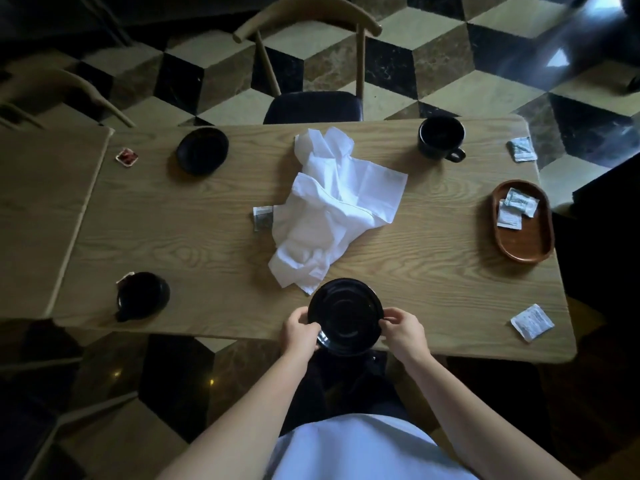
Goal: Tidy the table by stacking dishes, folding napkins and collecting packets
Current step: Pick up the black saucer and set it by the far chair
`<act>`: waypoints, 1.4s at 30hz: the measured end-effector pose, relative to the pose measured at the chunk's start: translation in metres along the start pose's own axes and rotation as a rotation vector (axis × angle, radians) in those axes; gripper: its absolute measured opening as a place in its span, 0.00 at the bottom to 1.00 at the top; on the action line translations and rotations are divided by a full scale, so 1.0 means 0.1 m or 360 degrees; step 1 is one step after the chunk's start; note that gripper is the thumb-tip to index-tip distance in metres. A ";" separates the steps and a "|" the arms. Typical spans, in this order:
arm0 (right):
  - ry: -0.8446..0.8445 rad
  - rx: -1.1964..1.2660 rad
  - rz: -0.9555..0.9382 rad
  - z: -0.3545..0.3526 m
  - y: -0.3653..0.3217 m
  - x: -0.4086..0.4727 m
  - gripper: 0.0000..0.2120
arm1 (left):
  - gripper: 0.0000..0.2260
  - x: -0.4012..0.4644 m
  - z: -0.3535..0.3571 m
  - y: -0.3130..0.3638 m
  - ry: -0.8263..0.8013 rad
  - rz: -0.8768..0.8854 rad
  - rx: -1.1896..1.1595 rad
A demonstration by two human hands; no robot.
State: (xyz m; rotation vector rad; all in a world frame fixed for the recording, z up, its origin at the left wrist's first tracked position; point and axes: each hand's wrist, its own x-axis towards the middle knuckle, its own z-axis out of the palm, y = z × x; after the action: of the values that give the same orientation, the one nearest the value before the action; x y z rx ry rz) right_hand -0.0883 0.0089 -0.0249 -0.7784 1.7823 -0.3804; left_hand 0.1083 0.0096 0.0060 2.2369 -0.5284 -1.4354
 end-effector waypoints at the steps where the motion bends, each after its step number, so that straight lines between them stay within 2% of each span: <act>1: -0.0026 -0.0026 0.0000 0.12 -0.04 -0.02 0.09 | 0.14 0.06 -0.11 -0.04 0.0004 -0.0023 -0.0023; 5: -0.0110 -0.0067 0.0029 0.53 -0.14 -0.09 0.08 | 0.13 0.27 -0.50 -0.14 0.0044 -0.0032 0.0000; 11: -0.0111 0.0136 0.0185 0.98 -0.26 -0.13 0.10 | 0.12 0.56 -0.87 -0.13 0.0018 -0.0016 0.0037; 17: -0.0092 0.0433 0.0341 1.08 -0.40 -0.10 0.11 | 0.23 0.77 -1.03 0.00 -0.0120 -0.0106 0.0066; 19: -0.0052 0.0360 0.0329 1.07 -0.42 -0.07 0.10 | 0.23 0.83 -1.04 0.02 -0.0179 -0.0130 0.0075; 24: 0.0050 0.0217 0.0342 1.09 -0.44 -0.03 0.08 | 0.12 0.91 -1.12 0.04 -0.0256 -0.0174 0.0067; 27: 0.0101 0.0149 0.0323 1.11 -0.46 -0.03 0.09 | 0.11 0.97 -1.13 0.05 -0.0314 -0.0167 0.0112; 35: 0.0143 0.0070 0.0298 1.15 -0.45 -0.04 0.04 | 0.09 1.07 -1.17 0.06 -0.0354 -0.0112 0.0230; 39: 0.0137 -0.0116 0.0315 1.13 -0.58 -0.08 0.05 | 0.03 1.09 -1.20 0.09 -0.0323 0.0111 0.0563; 42: 0.0461 -0.0475 0.0025 1.03 -0.84 -0.15 0.09 | 0.07 1.17 -1.32 0.27 -0.0229 0.0145 0.0495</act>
State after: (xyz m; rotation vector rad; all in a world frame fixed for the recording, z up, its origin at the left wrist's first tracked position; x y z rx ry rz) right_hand 0.0365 -0.0308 0.0004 -0.9540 2.1475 -0.2265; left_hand 0.2726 -0.0552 -0.0184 2.3143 -0.9468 -1.5643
